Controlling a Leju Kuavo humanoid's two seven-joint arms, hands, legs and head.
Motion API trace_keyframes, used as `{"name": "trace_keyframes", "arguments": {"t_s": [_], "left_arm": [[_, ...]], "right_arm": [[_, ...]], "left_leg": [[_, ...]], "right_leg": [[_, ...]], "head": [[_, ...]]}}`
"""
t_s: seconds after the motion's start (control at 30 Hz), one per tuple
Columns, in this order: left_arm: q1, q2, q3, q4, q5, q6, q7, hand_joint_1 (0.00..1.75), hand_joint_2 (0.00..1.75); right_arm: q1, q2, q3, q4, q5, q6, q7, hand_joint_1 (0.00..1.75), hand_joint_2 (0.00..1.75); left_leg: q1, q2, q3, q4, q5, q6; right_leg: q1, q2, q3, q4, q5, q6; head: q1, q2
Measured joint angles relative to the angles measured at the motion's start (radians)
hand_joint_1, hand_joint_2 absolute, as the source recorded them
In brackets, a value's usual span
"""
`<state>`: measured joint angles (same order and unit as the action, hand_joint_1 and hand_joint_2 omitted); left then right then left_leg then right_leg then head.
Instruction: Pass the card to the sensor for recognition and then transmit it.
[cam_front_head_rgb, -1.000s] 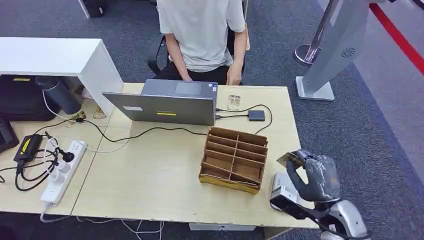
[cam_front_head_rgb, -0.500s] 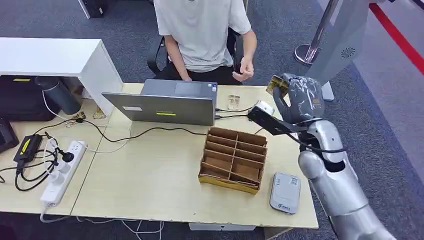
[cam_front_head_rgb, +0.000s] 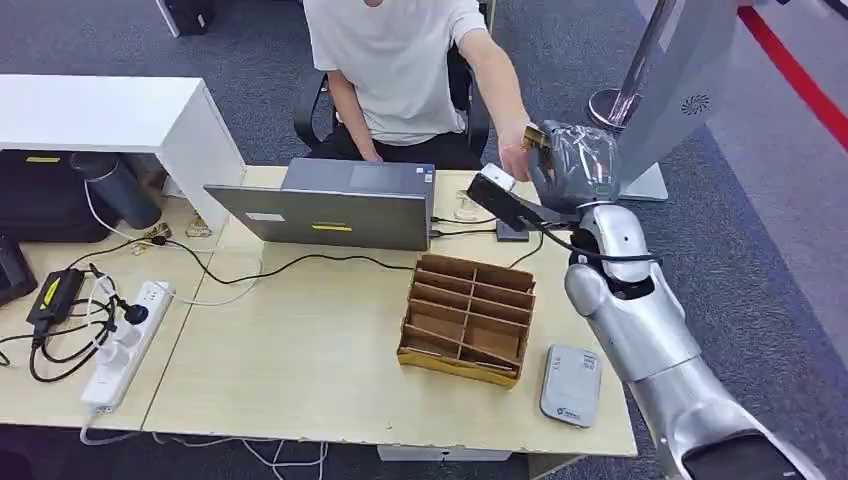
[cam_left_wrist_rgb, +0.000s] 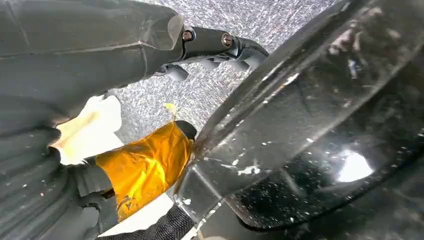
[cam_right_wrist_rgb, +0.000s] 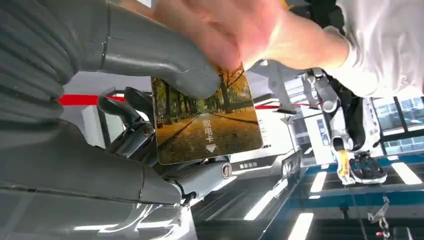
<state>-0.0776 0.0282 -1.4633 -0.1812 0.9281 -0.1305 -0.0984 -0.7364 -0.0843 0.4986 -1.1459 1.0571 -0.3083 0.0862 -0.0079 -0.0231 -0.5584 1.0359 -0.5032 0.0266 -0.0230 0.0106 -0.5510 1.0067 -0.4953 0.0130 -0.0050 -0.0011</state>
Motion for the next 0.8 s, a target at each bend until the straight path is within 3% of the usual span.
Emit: {"name": "trace_keyframes", "arguments": {"t_s": [0.1, 0.13, 0.43, 0.57, 0.8], "left_arm": [[0.000, 0.000, 0.000, 0.001, 0.003, -0.003, -0.005, 0.00, 1.75], [0.000, 0.000, 0.000, 0.001, 0.003, -0.003, -0.007, 0.00, 1.75], [0.003, 0.000, 0.000, 0.004, 0.005, -0.002, -0.035, 0.00, 1.75], [0.003, 0.000, 0.000, 0.004, 0.016, -0.001, -0.028, 0.00, 1.75], [0.007, -0.001, 0.000, 0.005, 0.042, 0.005, -0.025, 0.00, 1.75]], "right_arm": [[-0.010, 0.011, 0.003, 0.033, -0.011, -0.005, -0.003, 1.75, 1.75], [-0.010, 0.012, 0.004, 0.040, -0.013, -0.005, -0.003, 0.00, 1.75], [0.024, 0.011, 0.005, 0.043, -0.061, -0.035, -0.048, 0.00, 1.75], [0.088, 0.004, -0.006, -0.017, -0.095, -0.049, -0.075, 0.00, 1.75], [0.271, -0.040, -0.037, -0.231, -0.129, -0.073, -0.135, 0.00, 1.75]], "left_leg": [[0.000, -0.002, -0.001, 0.000, 0.000, 0.000], [0.000, -0.003, -0.001, 0.000, 0.000, 0.000], [0.000, -0.003, -0.002, 0.000, 0.000, 0.000], [0.000, -0.003, -0.002, 0.000, 0.000, 0.000], [0.000, -0.002, -0.002, 0.000, -0.001, 0.000]], "right_leg": [[0.000, -0.002, 0.000, 0.000, 0.000, 0.000], [0.000, -0.002, 0.000, 0.000, 0.000, 0.000], [0.000, -0.002, -0.001, -0.001, -0.001, 0.000], [0.000, -0.002, -0.001, -0.001, -0.001, 0.000], [0.000, -0.002, -0.002, -0.001, -0.001, 0.000]], "head": [[0.000, 0.000], [0.000, 0.000], [0.000, 0.000], [0.000, 0.000], [0.000, 0.000]]}}
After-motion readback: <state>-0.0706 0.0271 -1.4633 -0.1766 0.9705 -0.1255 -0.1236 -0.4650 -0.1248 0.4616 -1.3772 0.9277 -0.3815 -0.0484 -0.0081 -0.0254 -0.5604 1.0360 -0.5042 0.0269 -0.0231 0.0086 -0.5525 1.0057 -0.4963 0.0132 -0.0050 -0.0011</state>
